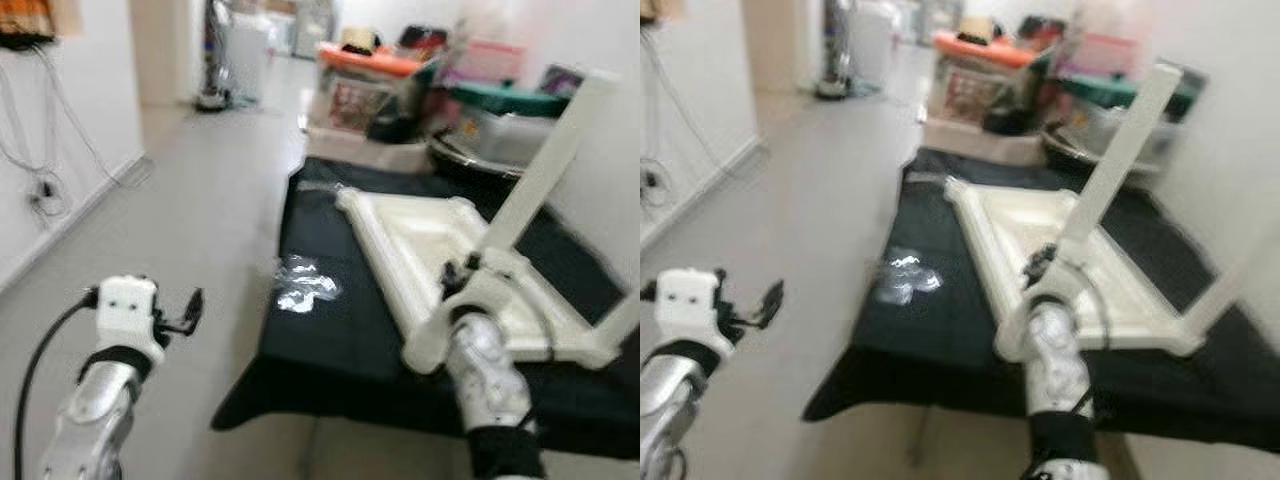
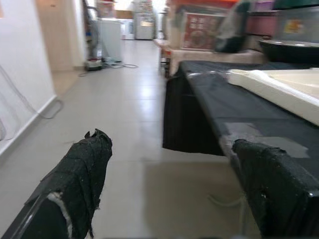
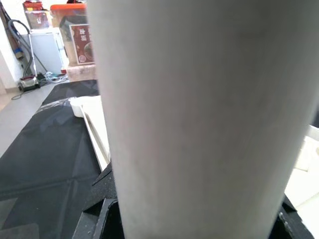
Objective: Building children table
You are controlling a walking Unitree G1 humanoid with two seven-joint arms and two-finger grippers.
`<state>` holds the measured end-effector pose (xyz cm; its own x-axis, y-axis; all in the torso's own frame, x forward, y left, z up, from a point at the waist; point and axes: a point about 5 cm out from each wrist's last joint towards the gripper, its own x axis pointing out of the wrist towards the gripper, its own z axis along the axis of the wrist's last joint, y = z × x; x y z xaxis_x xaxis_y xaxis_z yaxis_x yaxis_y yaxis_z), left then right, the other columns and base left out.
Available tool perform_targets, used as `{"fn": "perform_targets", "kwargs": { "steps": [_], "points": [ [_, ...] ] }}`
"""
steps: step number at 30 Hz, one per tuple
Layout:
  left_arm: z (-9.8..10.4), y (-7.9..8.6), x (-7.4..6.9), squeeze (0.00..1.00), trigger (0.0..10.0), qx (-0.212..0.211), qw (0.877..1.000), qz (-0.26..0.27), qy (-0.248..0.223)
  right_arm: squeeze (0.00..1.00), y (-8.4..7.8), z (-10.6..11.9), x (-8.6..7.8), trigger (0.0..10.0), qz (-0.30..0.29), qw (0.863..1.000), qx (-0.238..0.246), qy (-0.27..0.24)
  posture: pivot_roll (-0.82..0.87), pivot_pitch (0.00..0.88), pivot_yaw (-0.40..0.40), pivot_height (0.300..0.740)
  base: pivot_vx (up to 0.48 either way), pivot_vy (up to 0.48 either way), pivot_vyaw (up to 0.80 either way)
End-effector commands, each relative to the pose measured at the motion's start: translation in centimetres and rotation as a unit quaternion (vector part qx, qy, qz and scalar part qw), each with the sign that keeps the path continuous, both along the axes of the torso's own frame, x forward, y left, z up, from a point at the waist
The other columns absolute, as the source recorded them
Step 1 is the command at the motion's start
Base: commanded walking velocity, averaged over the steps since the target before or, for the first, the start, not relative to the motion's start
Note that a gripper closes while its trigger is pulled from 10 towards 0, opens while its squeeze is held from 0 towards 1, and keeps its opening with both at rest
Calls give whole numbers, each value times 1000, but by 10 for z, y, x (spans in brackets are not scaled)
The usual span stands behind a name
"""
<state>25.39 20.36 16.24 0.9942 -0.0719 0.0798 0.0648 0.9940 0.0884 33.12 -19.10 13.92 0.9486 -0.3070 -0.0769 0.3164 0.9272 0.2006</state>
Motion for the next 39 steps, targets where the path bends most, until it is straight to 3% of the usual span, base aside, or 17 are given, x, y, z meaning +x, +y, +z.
{"fn": "perform_targets", "kwargs": {
  "steps": [1,4,10,17,18,21,26,39],
  "points": [
    [-1,-2,1,0,10000,4,1000,-2,-1,0,-1,-21,-4,10000,-5,999,23,46,111,0,-153,740,0,0,0],
    [-1,-2,1,0,10000,4,1000,1,-1,0,6,-21,-3,10000,31,998,26,42,110,0,-155,740,0,0,0],
    [-1,-2,1,0,10000,4,1000,2,-2,0,7,-21,-3,10000,37,998,24,42,107,0,-156,740,0,0,0],
    [-1,-1,2,0,10000,4,1000,7,-4,0,-3,-17,-4,10000,-7,999,8,33,106,0,-156,740,0,0,0],
    [0,-1,3,0,10000,4,1000,9,-5,0,3,-13,-3,10000,15,999,33,18,106,0,-156,740,0,0,0],
    [0,0,4,0,10000,4,1000,9,-6,0,8,-7,0,10000,38,998,48,2,104,0,-155,740,0,0,0],
    [0,-3,6,0,10000,3,1000,3,-6,0,41,23,11,10000,208,974,68,-58,92,0,-148,740,0,0,0],
    [-1,-4,6,0,10000,3,1000,2,-6,0,59,16,3,10000,265,960,75,-47,99,0,-156,740,0,0,0]
  ]
}}
